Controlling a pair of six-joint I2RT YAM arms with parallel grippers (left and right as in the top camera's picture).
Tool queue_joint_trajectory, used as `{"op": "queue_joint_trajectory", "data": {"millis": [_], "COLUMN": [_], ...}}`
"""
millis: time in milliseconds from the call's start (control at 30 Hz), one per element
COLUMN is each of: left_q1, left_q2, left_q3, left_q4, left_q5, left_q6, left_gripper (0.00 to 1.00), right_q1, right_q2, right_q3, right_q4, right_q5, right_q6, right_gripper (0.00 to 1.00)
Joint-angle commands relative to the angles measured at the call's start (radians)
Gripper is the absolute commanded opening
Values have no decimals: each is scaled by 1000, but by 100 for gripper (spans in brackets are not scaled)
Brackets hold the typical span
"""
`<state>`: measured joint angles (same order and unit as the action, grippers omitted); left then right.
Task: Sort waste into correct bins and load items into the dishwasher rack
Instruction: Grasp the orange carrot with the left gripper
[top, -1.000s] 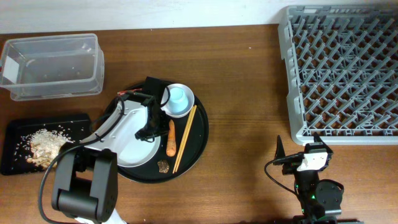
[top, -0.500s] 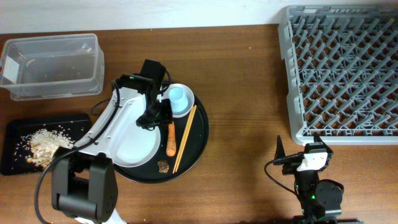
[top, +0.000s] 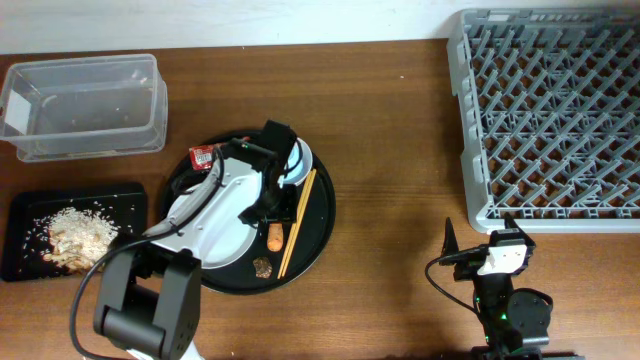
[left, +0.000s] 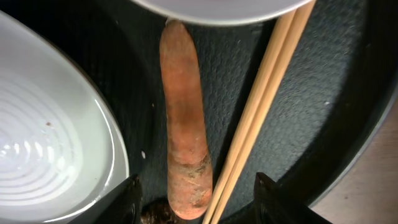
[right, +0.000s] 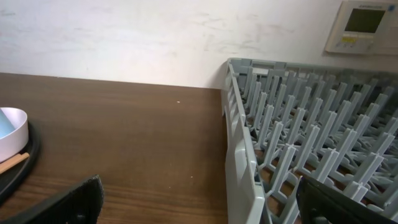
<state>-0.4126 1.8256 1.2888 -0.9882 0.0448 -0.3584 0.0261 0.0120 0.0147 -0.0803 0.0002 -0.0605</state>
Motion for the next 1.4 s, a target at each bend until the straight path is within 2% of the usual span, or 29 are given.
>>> {"op": "queue_joint_trajectory", "data": {"millis": [0, 67, 133, 633, 733, 800, 1233, 1367], "left_q1": [-4, -4, -4, -6, -7, -7, -7, -7], "left_q2": [8, 8, 8, 8, 8, 8, 9, 9], "left_q3": [-30, -53, -79, -157, -161, -170, -193, -193], "left_q4": [24, 55, 82, 169, 169, 172, 212, 222], "left_q5": [-19, -18, -15, -7, -7, -7, -7, -7], "left_q6": [12, 12, 12, 5, 5, 5, 4, 4], "left_gripper": [56, 50, 48, 48, 47, 42, 41, 32], "right_q1": [6, 6, 6, 6, 6, 6, 6, 6], "right_q2": [-8, -8, -8, -8, -8, -8, -8, -8], "right_q3": [-9, -9, -9, -9, -9, -9, -9, -9], "right_q4": [-2, -2, -2, -2, -2, -2, -2, -2], "right_q5": [9, 9, 9, 9, 9, 9, 9, 9], "right_q6": [-2, -2, -2, -2, -2, -2, -2, -2], "right_gripper": [98, 98, 98, 98, 98, 98, 98, 98]}}
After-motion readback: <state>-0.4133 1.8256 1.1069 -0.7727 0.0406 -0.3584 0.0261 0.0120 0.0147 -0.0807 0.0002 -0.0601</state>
